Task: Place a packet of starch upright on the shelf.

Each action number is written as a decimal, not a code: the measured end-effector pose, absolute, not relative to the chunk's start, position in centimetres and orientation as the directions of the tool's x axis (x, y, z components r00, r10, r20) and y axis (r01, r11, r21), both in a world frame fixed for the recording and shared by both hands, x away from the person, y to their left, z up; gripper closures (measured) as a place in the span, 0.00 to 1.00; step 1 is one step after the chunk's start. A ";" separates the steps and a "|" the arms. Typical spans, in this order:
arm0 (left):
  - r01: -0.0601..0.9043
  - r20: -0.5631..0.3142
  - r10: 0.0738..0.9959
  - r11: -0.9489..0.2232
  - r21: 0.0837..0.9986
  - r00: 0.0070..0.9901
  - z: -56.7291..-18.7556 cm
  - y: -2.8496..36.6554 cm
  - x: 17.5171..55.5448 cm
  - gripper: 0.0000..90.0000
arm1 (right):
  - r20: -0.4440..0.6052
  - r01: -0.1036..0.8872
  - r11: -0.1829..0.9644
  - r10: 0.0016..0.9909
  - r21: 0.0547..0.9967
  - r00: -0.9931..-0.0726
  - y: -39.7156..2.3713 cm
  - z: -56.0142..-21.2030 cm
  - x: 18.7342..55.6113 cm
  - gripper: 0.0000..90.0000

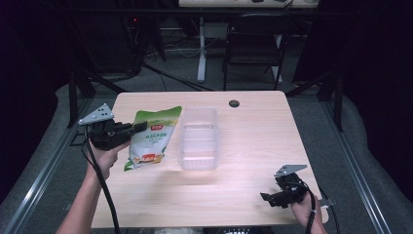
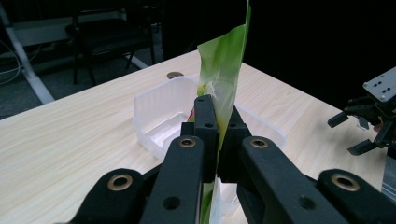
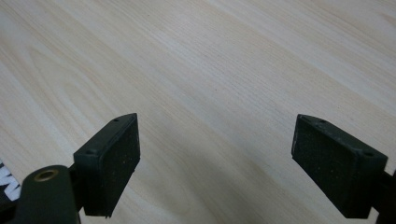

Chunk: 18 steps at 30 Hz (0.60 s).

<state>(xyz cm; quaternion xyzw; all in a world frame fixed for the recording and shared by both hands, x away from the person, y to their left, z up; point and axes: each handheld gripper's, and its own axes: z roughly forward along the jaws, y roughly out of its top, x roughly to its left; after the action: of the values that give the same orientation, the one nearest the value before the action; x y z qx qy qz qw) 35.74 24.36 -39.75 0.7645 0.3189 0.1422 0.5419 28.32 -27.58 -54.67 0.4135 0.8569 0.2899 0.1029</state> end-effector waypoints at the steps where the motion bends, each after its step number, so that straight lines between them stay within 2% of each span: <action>1: 0.331 -0.127 0.638 -0.210 0.920 0.759 -39.7 24.2 35.8 0.99 | 0.063 0.649 0.490 0.769 0.582 -0.637 -27.6 -54.7 28.3 0.17; 18: 0.289 -0.113 0.565 -0.231 0.929 0.817 -38.6 20.6 37.6 0.99 | 0.077 0.651 0.479 0.769 0.589 -0.635 -27.6 -54.8 28.3 0.17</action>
<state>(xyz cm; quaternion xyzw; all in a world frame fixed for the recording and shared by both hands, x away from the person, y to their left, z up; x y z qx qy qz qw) 37.64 20.60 -38.57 0.7747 0.2756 0.1246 0.5552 28.34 -27.63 -54.76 0.4155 0.8541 0.2967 0.0992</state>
